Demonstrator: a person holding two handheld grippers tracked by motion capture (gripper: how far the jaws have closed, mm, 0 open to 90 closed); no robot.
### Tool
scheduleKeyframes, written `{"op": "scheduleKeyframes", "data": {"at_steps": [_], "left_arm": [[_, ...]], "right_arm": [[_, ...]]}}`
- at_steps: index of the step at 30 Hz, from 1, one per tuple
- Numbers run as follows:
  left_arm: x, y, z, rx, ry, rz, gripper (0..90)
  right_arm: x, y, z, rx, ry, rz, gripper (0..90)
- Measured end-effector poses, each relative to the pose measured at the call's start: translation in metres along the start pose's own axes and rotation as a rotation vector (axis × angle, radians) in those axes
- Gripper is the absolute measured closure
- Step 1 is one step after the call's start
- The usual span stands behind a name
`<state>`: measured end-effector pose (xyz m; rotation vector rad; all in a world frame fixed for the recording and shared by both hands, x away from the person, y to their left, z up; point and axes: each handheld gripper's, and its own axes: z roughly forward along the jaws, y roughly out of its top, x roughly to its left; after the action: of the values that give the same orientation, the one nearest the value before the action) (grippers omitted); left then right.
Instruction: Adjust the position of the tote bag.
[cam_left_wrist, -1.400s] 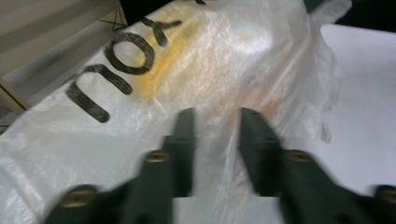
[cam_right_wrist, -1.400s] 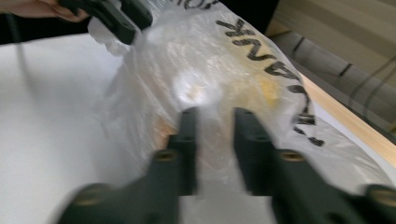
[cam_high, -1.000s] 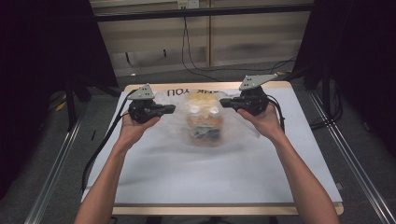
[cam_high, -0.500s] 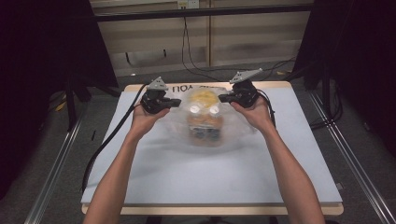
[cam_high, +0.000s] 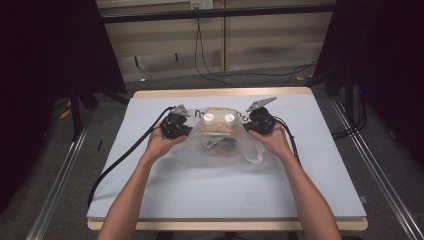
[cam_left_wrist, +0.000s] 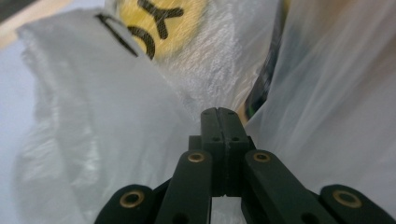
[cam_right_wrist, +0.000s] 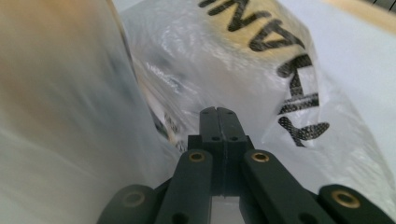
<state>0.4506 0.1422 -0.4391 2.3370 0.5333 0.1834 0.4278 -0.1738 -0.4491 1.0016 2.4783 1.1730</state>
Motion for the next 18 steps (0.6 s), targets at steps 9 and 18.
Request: {"op": "scheduleKeyframes", "data": {"at_steps": [9,18], "left_arm": [[-0.007,-0.013,0.018,0.029,-0.046,-0.034,90.0],[-0.007,-0.019,0.022,0.015,-0.059,-0.055,90.0]], "right_arm": [[-0.002,-0.023,0.015,0.047,-0.008,0.031,90.0],[-0.001,-0.026,0.021,0.07,-0.02,0.01,90.0]]}}
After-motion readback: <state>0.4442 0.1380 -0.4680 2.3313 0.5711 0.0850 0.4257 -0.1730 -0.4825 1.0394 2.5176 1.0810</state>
